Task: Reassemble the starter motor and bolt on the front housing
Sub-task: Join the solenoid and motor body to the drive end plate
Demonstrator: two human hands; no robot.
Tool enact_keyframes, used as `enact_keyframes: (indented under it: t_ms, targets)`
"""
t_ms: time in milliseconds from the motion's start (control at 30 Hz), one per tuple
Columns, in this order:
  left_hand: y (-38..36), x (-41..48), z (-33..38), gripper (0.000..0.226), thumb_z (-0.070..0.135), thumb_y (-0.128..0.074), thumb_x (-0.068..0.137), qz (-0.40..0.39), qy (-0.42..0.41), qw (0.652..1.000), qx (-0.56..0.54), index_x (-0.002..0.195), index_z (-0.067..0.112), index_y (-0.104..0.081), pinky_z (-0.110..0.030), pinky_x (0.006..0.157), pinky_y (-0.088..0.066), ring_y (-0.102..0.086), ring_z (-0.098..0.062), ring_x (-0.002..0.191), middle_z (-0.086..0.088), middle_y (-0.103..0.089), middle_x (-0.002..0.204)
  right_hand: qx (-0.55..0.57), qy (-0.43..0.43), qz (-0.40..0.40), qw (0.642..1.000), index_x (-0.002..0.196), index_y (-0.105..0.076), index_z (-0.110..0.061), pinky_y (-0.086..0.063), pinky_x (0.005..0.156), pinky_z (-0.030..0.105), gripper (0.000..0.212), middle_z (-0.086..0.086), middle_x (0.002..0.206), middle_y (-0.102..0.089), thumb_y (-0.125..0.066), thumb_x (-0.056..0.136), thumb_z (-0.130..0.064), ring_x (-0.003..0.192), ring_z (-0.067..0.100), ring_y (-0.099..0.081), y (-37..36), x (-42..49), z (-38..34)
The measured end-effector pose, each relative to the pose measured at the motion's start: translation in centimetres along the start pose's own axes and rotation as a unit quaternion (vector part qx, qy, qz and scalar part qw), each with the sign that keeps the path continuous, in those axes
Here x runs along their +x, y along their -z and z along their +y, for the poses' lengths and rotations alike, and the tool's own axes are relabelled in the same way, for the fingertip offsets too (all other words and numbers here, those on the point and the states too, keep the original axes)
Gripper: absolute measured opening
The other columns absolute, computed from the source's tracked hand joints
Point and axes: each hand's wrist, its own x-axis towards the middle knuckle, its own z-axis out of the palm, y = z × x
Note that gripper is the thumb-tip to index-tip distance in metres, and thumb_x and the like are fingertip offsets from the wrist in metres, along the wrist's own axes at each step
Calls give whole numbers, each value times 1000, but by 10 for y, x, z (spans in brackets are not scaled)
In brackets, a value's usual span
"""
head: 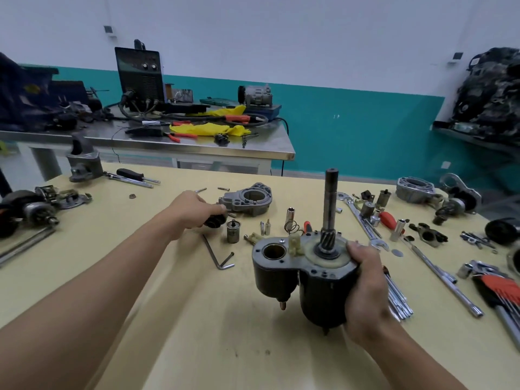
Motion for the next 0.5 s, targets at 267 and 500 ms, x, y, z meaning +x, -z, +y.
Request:
enact_keyframes:
  t_ms: [267, 500]
  targets:
    - [24, -32, 19, 33, 33, -74, 84, -83, -8, 890, -447, 108, 11, -69, -32, 81, -54, -69, -22, 86, -13, -73, 96, -46, 12, -18, 999, 90, -79, -15, -53, 70, 38, 54, 18, 90, -75, -35, 83, -45, 82, 29, -67, -1, 0, 0]
    - [21, -62, 13, 59, 15, -92, 66, -13, -127, 984, -125, 119, 10, -65, -31, 74, -61, -76, -21, 77, -8, -76, 93, -55, 16, -19, 998, 94, -78, -16, -51, 75, 43, 61, 17, 94, -74, -42, 71, -60, 88, 31, -67, 4, 0, -1]
